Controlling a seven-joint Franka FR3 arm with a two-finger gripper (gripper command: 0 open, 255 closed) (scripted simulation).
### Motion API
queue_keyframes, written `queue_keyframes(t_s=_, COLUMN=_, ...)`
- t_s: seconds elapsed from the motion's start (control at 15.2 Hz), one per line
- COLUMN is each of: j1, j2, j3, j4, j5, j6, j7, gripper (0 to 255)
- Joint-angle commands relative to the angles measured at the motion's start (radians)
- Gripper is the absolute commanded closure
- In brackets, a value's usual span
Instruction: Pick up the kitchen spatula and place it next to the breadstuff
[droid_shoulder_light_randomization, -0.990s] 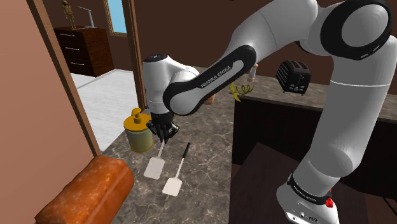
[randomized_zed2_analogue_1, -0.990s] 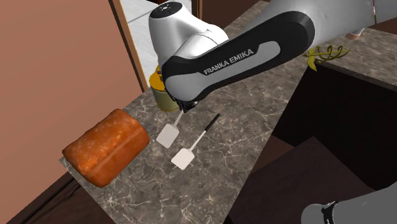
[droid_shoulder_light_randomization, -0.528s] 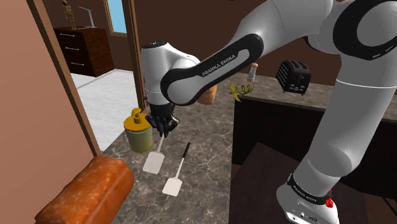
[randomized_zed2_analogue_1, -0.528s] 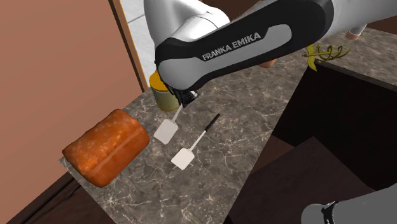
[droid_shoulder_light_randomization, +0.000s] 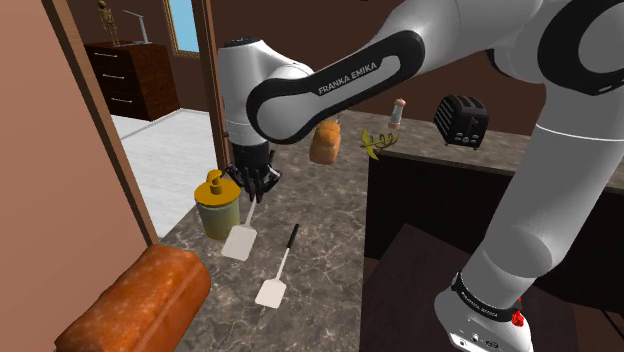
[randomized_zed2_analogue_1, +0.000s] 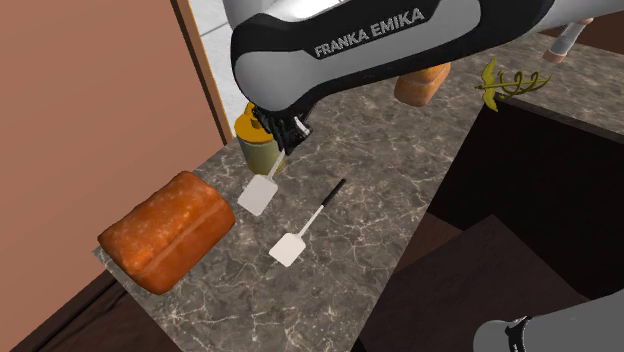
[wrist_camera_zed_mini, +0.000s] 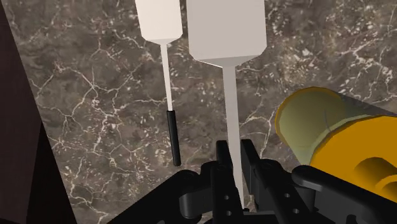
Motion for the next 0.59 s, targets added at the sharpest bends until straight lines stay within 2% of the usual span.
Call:
queue_keyframes(t_s=0.0, j1=-0.003, j2=-0.017, j3=0.003, j4=0.013, j5=0.015, j6=-0.025, j7=-0.009, gripper=255)
queue_keyframes(t_s=0.13, j1=-0.004, j2=-0.028, j3=0.005, j4=0.029, j5=0.024, j6=-0.049, j7=-0.017, gripper=255)
queue_keyframes(t_s=0.53, j1=-0.099, j2=-0.160, j3=-0.057, j4=-0.101, j5=0.119, j6=-0.005, j7=-0.210, gripper=255)
